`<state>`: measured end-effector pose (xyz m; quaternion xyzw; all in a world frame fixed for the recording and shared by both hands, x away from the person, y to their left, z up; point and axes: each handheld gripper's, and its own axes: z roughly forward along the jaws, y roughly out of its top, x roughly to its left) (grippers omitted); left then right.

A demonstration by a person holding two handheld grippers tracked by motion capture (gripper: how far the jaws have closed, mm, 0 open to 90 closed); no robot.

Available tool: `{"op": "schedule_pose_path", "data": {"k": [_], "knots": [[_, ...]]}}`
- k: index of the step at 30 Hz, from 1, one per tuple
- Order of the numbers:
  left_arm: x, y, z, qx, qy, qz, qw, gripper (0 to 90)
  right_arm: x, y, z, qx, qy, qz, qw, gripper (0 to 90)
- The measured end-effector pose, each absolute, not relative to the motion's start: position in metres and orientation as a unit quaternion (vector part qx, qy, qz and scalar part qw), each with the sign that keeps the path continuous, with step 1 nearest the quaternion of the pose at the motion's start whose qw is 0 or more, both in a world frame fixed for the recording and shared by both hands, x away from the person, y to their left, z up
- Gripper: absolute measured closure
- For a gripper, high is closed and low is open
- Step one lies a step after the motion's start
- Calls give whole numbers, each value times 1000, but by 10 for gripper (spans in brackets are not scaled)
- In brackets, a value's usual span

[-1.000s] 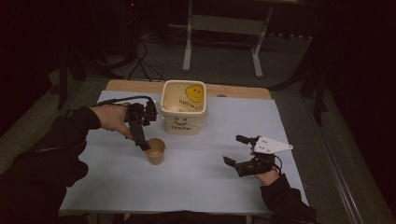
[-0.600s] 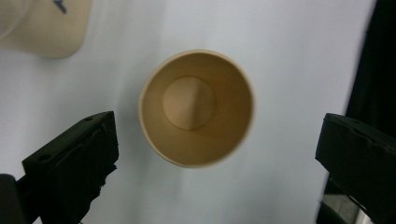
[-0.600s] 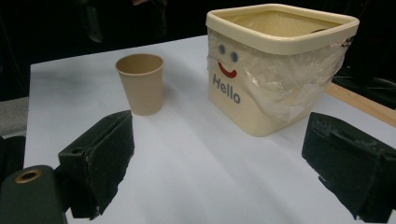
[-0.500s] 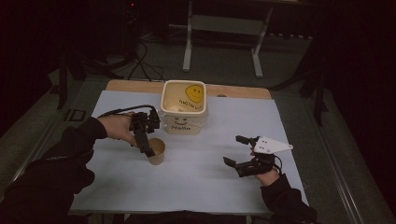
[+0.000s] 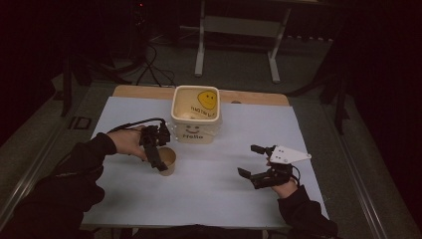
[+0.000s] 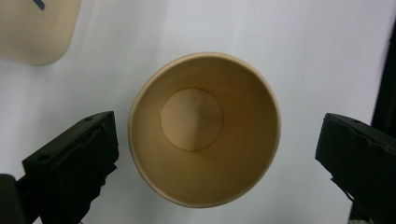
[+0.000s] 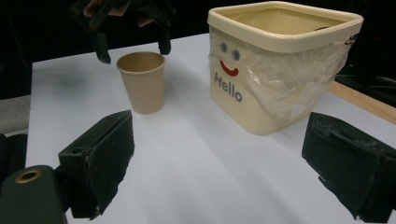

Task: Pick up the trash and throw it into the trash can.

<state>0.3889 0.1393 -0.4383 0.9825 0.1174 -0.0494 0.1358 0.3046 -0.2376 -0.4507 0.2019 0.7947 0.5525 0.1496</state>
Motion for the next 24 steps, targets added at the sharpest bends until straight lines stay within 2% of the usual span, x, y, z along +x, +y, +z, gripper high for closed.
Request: {"op": "schedule_pose_path", "data": {"k": [16, 21, 24], "knots": [[391, 139, -457, 981, 114, -53, 150, 7, 305, -239, -451, 205, 794, 552, 147, 92], [389, 141, -464, 980, 118, -49, 150, 28, 305, -238, -451, 204, 795, 552, 147, 92], [389, 141, -467, 981, 121, -43, 147, 80, 305, -238, -451, 205, 795, 552, 148, 92]]}}
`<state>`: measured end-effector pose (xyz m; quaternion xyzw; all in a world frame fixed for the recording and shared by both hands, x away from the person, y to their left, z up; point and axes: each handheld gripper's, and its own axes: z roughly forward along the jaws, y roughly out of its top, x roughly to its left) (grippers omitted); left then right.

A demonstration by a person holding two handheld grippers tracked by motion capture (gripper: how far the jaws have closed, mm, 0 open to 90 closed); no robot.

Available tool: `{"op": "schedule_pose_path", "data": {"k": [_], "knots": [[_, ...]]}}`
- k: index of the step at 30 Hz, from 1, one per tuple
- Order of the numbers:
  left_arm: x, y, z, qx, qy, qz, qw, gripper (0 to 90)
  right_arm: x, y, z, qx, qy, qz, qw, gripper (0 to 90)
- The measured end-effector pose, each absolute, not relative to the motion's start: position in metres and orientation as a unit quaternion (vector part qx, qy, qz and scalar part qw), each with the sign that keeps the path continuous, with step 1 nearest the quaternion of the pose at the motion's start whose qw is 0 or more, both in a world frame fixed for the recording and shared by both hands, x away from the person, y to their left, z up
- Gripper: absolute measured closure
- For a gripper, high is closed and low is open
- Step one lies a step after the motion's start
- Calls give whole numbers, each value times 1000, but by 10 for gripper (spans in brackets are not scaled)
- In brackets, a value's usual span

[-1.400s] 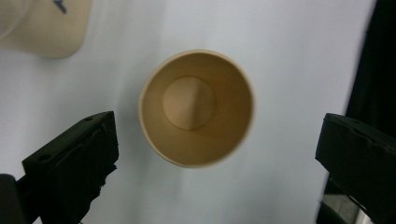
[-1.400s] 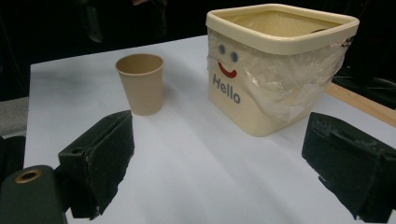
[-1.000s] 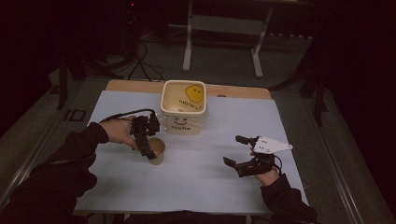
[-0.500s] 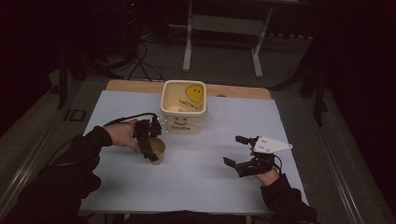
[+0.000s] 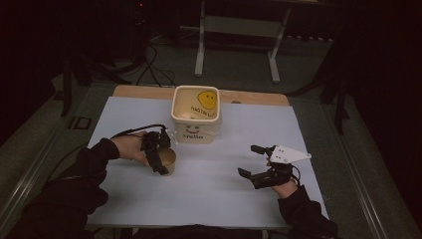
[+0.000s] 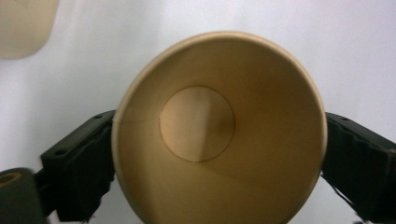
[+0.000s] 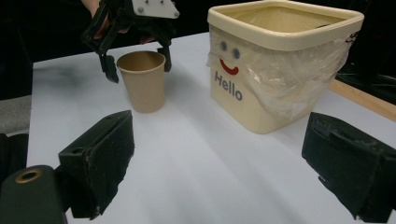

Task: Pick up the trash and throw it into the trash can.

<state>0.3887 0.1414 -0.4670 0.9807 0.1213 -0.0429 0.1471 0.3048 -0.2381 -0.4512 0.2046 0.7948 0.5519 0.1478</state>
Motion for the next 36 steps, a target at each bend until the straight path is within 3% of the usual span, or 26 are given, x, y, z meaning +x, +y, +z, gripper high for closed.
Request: {"op": "schedule_pose_path", "data": {"k": [13, 36], "knots": [[389, 141, -470, 982, 120, -49, 139, 219, 305, -238, -452, 205, 795, 552, 147, 92], [391, 147, -442, 981, 108, -52, 156, 264, 305, -238, -452, 204, 795, 551, 149, 93]]}}
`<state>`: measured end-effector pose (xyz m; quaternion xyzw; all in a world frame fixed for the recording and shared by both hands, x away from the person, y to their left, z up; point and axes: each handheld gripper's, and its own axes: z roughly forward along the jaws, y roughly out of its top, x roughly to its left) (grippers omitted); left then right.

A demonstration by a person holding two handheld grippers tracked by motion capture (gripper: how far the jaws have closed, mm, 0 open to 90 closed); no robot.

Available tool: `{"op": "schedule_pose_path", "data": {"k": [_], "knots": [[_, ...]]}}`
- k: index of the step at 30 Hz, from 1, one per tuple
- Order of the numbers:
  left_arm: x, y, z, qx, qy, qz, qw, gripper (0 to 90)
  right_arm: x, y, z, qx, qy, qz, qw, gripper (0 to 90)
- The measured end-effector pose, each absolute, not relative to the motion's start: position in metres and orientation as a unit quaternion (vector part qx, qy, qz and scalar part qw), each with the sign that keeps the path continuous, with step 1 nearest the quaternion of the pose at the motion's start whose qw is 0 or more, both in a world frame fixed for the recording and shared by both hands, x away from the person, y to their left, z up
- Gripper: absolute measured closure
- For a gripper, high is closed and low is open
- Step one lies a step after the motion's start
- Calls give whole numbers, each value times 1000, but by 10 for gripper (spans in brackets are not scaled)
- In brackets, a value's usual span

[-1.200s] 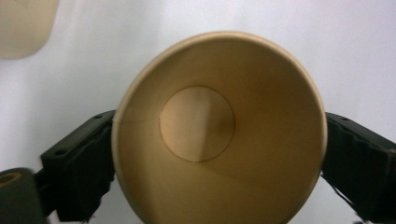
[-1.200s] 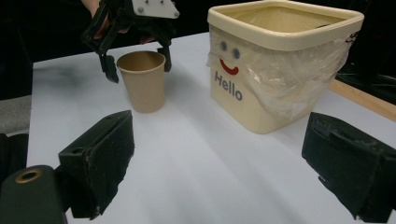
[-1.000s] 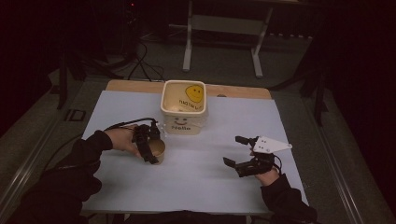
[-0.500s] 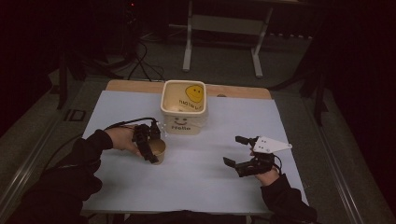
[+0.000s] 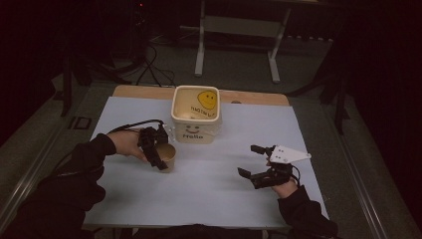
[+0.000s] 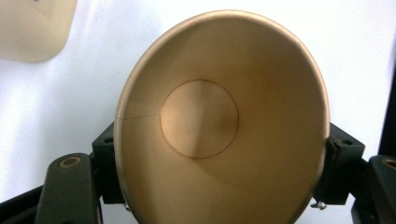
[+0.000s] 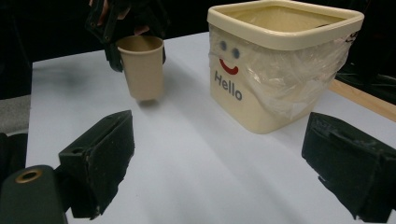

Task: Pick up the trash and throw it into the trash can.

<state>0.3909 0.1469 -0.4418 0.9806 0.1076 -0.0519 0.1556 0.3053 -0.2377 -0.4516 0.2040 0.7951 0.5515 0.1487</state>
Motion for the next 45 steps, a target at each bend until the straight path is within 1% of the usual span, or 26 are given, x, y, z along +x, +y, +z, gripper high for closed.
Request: {"op": "schedule_pose_path", "data": {"k": [21, 32, 39, 45], "knots": [[392, 141, -406, 984, 90, -50, 144, 265, 305, -238, -451, 205, 794, 553, 148, 93], [391, 136, -389, 985, 79, -49, 148, 265, 306, -238, -452, 204, 794, 554, 145, 93], [391, 134, -371, 983, 75, -50, 157, 265, 306, -237, -452, 205, 795, 552, 145, 93], [395, 131, -359, 984, 71, -50, 153, 265, 306, -237, -453, 206, 795, 552, 143, 93]]}}
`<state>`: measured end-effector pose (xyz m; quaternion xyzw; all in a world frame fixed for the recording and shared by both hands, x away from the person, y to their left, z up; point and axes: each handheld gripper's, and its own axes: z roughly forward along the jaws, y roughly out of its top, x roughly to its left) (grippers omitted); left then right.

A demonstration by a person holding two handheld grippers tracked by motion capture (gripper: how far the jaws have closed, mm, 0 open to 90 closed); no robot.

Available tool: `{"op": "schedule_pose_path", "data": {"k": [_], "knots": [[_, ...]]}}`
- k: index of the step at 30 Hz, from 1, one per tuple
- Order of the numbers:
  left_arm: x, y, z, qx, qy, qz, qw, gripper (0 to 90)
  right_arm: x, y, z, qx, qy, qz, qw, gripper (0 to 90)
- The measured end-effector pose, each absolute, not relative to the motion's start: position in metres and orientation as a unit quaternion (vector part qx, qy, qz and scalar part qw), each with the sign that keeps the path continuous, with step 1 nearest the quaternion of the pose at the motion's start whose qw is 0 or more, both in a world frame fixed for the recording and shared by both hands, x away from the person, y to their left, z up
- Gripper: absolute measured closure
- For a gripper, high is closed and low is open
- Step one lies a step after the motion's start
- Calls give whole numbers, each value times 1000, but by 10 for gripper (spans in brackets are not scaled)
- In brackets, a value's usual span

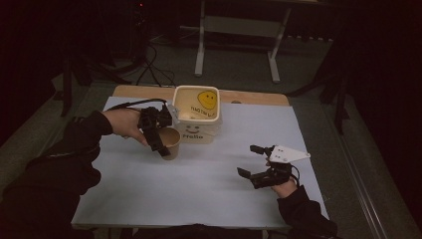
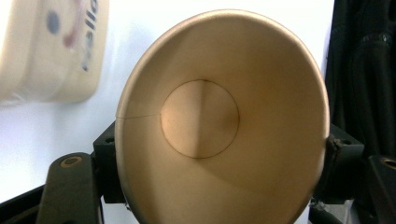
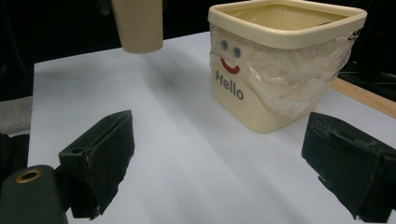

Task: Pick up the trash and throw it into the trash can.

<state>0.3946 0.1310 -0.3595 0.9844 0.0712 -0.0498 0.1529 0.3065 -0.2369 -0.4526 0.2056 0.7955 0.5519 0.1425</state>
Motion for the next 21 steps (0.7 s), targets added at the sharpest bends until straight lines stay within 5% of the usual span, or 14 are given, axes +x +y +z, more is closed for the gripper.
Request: {"op": "schedule_pose_path", "data": {"k": [21], "knots": [[413, 120, -318, 983, 67, -42, 164, 269, 306, -237, -453, 205, 797, 550, 143, 93]]}}
